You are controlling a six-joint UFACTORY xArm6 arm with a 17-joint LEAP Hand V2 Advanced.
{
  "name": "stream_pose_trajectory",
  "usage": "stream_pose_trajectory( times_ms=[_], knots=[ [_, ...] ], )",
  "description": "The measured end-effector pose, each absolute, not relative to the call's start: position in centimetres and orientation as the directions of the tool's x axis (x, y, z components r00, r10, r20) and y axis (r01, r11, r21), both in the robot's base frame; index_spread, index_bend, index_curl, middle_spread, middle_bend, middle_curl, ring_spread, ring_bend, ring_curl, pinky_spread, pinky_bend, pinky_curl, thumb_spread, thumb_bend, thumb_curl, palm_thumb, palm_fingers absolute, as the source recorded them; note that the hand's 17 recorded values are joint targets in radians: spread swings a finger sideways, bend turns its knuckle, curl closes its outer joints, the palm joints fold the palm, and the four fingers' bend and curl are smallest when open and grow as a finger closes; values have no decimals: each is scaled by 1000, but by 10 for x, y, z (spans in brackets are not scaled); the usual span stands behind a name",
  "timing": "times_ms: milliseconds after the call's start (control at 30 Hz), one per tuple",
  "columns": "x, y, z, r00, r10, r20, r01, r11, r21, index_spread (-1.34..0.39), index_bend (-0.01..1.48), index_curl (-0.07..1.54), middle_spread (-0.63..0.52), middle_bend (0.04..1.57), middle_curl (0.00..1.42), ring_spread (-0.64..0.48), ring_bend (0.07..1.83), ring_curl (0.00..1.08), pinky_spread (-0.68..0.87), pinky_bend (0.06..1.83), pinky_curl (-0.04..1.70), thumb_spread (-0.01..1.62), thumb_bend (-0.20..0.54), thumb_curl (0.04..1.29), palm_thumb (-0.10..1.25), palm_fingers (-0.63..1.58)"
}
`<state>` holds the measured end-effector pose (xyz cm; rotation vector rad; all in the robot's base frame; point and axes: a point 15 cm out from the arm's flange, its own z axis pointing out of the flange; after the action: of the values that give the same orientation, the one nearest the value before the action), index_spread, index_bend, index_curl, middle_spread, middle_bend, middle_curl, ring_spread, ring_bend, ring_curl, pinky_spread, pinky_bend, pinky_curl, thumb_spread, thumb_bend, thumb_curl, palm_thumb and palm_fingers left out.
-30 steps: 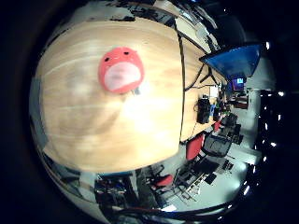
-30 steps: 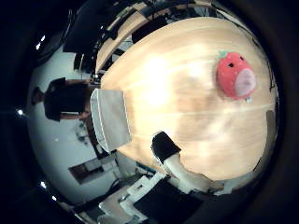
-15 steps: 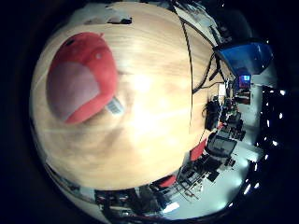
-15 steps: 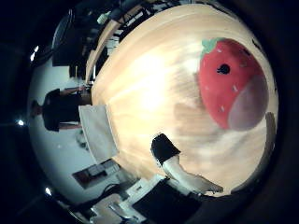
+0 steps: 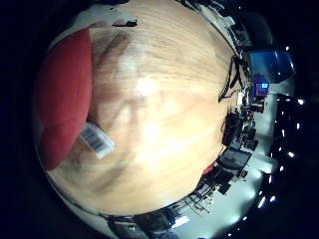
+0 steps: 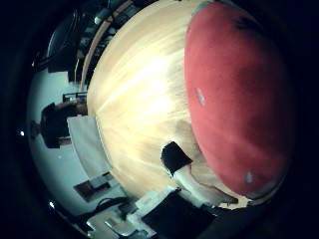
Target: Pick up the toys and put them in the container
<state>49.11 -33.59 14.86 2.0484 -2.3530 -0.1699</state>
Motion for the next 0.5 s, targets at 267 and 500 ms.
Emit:
stream_pose_trajectory(
  times_ms=[267, 500],
  knots=[
    [482, -342, 129, -171, -982, -85, -980, 160, 117, -431, 14, 53, -231, 354, 403, -325, 1274, 476, -308, 1470, 522, 966, -22, 295, 344, 670],
    [481, -348, 124, -192, -977, -95, -978, 182, 104, -455, 237, 88, -341, 637, 539, -313, 1286, 506, -354, 1449, 527, 1049, 3, 305, 464, 1056]
  ],
)
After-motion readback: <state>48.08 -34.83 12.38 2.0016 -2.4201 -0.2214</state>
